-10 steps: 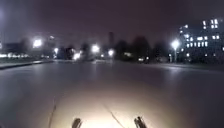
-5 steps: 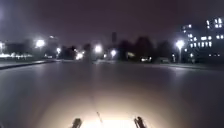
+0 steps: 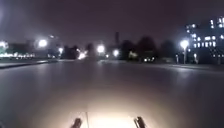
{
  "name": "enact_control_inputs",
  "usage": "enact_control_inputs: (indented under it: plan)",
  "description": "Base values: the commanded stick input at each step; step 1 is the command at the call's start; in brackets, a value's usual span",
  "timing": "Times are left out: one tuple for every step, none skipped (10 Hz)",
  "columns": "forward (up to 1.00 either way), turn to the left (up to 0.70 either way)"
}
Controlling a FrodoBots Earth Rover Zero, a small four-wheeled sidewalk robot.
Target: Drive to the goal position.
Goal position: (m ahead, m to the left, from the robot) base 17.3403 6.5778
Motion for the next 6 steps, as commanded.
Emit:
enact_control_inputs:
  plan:
    - [1.0, 0.0]
    - [1.0, 0.0]
    - [1.0, 0.0]
    - [1.0, 0.0]
    - [1.0, 0.0]
    - [1.0, 0.0]
